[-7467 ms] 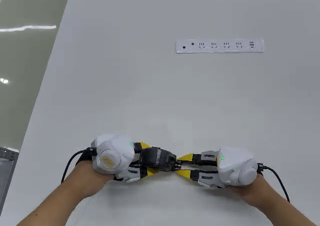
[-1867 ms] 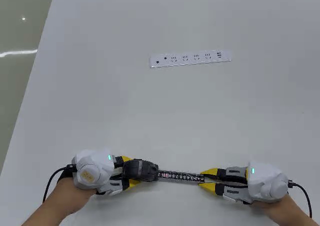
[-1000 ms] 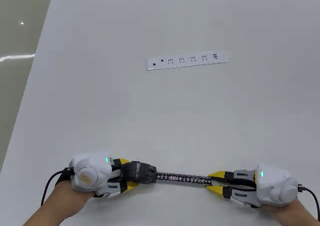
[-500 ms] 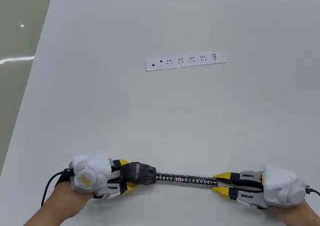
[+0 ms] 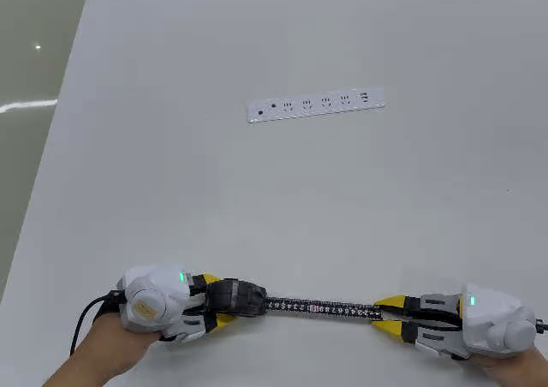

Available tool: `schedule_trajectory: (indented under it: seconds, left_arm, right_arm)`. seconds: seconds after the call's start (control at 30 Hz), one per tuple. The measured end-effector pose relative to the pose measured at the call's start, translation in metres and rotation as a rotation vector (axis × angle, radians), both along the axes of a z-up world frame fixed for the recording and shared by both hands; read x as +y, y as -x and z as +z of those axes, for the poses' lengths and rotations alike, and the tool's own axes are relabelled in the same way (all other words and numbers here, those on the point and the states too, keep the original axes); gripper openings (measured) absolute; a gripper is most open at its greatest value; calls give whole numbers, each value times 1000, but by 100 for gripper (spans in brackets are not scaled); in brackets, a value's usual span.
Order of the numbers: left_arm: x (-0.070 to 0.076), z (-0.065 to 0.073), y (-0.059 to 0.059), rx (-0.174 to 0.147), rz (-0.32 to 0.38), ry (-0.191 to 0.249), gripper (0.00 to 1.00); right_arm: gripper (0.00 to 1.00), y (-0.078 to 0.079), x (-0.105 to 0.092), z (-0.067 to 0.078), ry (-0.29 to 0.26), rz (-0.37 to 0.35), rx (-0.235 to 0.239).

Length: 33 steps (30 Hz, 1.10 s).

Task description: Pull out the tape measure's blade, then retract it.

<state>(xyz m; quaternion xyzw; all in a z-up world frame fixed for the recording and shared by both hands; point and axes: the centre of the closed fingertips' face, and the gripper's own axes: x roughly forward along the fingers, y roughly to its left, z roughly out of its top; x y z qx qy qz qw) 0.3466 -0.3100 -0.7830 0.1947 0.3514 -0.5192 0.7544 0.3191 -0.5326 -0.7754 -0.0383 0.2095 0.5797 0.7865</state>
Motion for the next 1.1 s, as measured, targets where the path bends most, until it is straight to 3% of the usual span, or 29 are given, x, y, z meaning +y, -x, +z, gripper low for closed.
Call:
schedule_trajectory:
  seconds: [1.1]
  left_arm:
    - [-2,0,0,1,2,-2,29]
  right_arm:
    - [10,4,-36,2,-4,-46,23]
